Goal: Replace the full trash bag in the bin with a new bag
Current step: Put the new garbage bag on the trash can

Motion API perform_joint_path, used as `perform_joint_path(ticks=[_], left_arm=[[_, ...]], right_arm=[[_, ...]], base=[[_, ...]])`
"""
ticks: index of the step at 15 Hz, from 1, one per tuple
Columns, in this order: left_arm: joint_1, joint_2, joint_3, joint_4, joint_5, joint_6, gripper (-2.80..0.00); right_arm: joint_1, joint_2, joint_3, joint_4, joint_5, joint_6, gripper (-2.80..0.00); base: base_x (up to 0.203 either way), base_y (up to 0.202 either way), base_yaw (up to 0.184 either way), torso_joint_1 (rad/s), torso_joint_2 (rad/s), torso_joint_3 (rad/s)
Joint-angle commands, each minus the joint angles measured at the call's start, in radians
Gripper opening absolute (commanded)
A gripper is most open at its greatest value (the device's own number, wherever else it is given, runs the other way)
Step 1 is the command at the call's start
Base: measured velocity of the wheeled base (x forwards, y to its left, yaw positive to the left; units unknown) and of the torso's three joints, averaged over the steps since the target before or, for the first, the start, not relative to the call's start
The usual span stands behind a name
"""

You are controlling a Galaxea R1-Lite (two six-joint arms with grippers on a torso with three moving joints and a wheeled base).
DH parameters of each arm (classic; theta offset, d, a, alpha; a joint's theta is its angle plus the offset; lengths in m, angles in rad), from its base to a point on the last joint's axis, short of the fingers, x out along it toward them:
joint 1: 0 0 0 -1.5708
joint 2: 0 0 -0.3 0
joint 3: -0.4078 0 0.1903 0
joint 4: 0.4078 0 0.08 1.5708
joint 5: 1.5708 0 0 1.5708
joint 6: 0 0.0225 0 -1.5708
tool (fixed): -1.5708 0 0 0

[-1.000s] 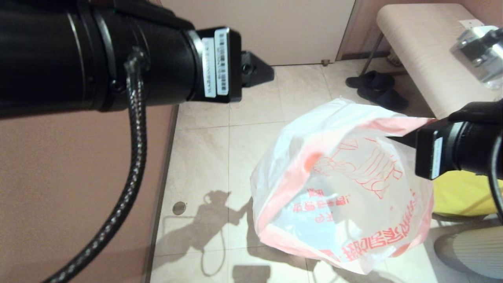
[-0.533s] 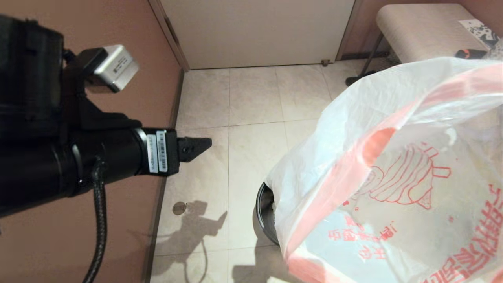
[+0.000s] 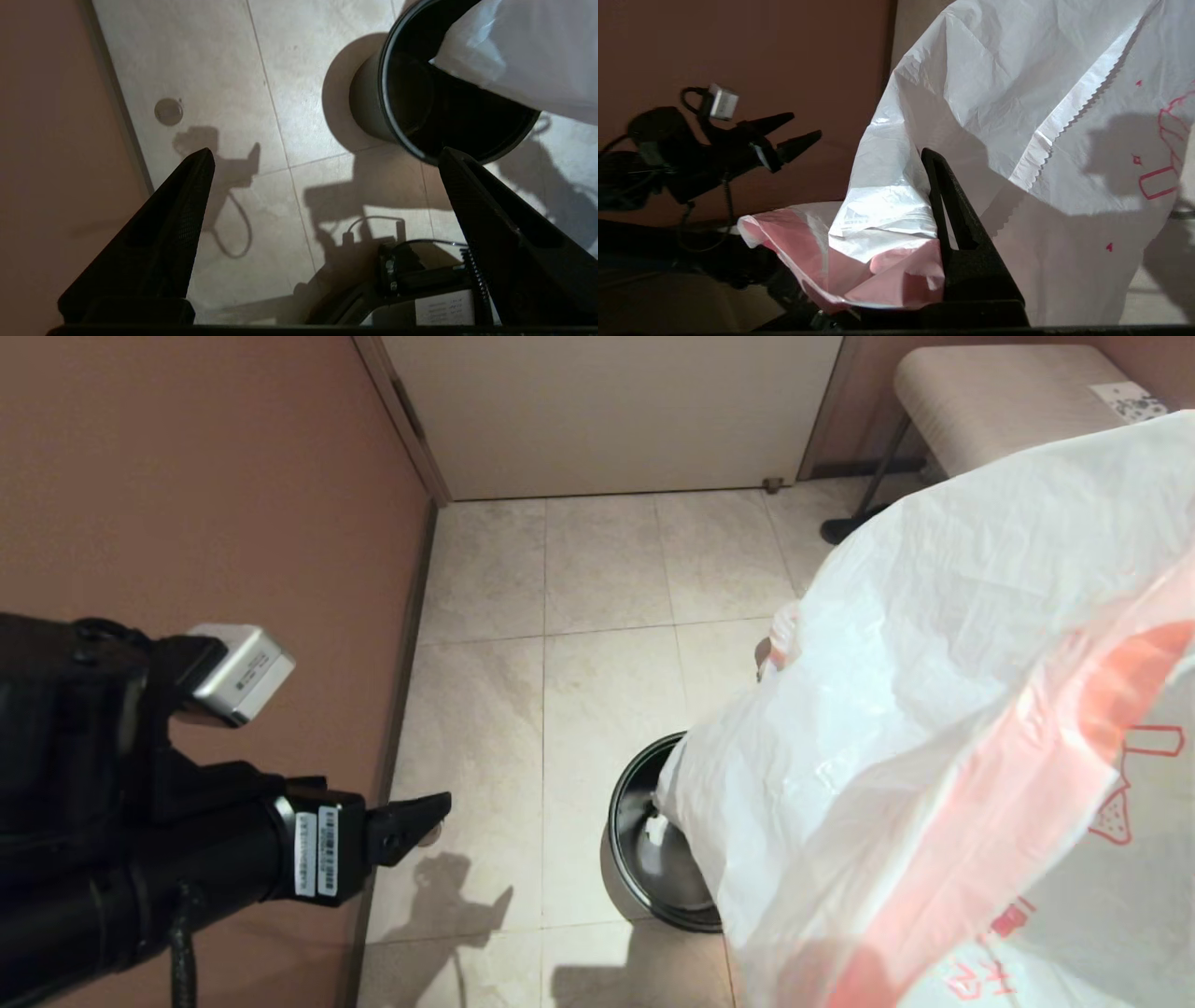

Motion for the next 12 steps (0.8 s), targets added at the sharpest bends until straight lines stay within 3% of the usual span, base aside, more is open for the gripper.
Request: perform_joint_path(ticks=[1,5,9,12], left_arm=[[0.0,-0.024,0.059,-0.007,0.006,-0.016,0.0],[0.017,-0.023,0.121,-0.101,0.011,-0.017,0.0],[0.017,-0.018,0.118,-0.101,0.011,-0.017,0.0],[0.019,-0.018,0.126,-0.101,0.011,-0.016,0.0]], right_arm=[[-0.007,0.002,-0.063,0.097,0.043,0.052,-2.8],[0.001,0.018,-0.058,0.181,0.09,0.122,-2.8],[-0.029,0.028,-0.131,0.198,0.337,0.309,-2.8],[-0.084,0.022,-0.233,0.248,0.546,0.38,-2.8]], base=[[0.0,0.0,0.0,0.0,0.0,0.0],[0.0,0.0,0.0,0.0,0.0,0.0],[0.0,0.0,0.0,0.0,0.0,0.0],[0.0,0.0,0.0,0.0,0.0,0.0]])
